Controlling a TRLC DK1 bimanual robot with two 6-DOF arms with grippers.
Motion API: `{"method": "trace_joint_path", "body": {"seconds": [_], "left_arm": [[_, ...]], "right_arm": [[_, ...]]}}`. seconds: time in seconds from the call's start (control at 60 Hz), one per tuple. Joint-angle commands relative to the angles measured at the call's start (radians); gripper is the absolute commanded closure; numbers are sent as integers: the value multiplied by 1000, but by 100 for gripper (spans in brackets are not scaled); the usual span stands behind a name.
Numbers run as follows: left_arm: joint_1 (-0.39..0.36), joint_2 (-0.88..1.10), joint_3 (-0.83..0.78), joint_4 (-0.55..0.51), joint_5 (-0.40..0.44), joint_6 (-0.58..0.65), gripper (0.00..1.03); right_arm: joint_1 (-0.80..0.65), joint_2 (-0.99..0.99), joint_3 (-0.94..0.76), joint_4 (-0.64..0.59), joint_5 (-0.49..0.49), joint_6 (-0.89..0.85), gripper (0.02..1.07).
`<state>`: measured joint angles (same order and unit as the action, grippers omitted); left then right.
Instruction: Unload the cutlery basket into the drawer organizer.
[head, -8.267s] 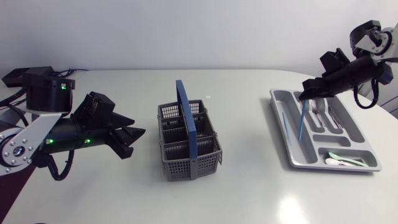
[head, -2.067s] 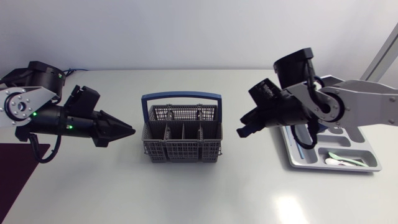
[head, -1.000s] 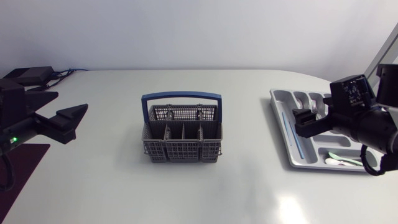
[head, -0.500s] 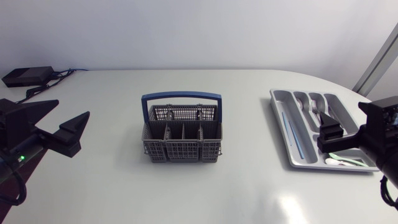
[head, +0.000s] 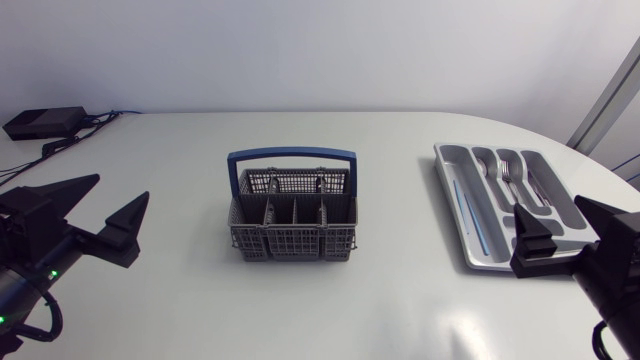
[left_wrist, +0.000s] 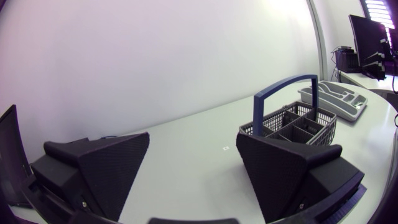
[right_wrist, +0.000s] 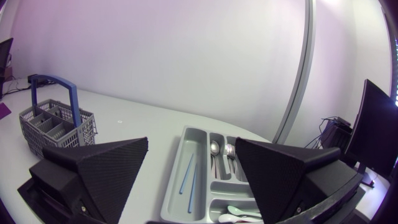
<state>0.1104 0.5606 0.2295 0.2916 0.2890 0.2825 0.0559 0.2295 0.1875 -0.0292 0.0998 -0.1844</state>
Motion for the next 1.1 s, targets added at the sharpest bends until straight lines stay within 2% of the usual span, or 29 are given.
{"method": "trace_joint_path", "body": {"seconds": [0.0,0.3,1.083], "left_arm": [[8,-5,-36,24,1,-23,4],[14,-67,-114,53,-2,-15,4],[-98,-510,-218,-256,-259,-255,5]], "right_arm": [[-14,-45,-50,14,-17,60,6],[-50,-202,-167,27,-88,166,6],[-56,-229,-187,29,-100,184,6]]}}
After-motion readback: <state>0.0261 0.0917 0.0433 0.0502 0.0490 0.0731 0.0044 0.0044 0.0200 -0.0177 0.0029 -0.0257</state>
